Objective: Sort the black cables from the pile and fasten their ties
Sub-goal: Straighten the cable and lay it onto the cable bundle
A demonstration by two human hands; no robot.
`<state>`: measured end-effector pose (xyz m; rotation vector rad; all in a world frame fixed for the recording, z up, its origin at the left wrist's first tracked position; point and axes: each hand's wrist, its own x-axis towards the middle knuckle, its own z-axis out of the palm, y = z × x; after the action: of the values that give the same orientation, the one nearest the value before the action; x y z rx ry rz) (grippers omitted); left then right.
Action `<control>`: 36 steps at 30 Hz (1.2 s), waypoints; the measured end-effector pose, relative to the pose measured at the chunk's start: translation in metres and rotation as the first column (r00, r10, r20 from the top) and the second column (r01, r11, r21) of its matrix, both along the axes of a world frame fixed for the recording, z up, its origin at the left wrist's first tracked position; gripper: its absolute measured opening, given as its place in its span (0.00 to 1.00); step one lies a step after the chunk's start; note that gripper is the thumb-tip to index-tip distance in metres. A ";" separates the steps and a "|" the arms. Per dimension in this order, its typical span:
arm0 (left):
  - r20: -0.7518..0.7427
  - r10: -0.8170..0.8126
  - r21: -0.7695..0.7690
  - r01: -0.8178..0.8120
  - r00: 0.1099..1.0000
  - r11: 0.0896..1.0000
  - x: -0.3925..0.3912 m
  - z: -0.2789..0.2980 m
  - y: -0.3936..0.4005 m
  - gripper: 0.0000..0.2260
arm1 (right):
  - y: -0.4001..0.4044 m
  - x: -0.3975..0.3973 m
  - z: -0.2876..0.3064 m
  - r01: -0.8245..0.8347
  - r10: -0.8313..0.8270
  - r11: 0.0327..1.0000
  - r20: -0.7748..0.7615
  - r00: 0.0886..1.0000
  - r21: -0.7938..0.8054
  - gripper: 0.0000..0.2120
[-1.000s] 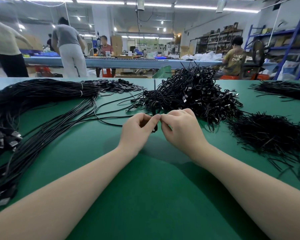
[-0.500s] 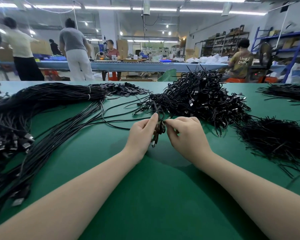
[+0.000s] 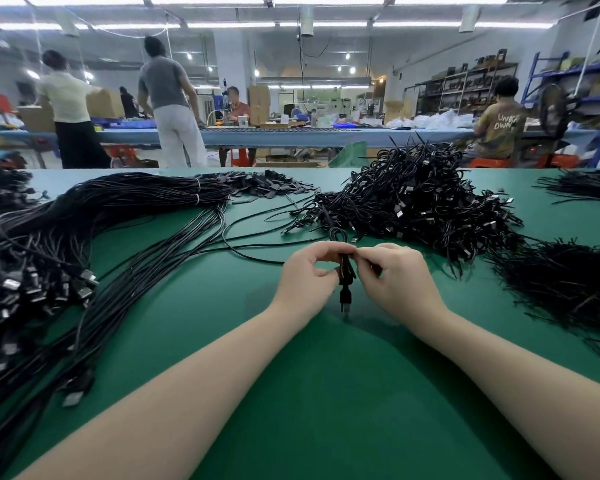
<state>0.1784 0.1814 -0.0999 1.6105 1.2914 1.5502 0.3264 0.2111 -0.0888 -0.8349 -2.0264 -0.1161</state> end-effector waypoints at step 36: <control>0.122 0.107 -0.122 -0.092 0.987 0.988 -0.001 0.006 -0.001 0.28 | -0.021 -0.016 0.022 0.080 -0.076 0.996 0.109 0.991 -0.038 0.09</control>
<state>0.1774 0.1803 -0.0936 1.3713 1.3828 1.5793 0.3105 0.1896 -0.0664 -0.9531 -2.1036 -0.1657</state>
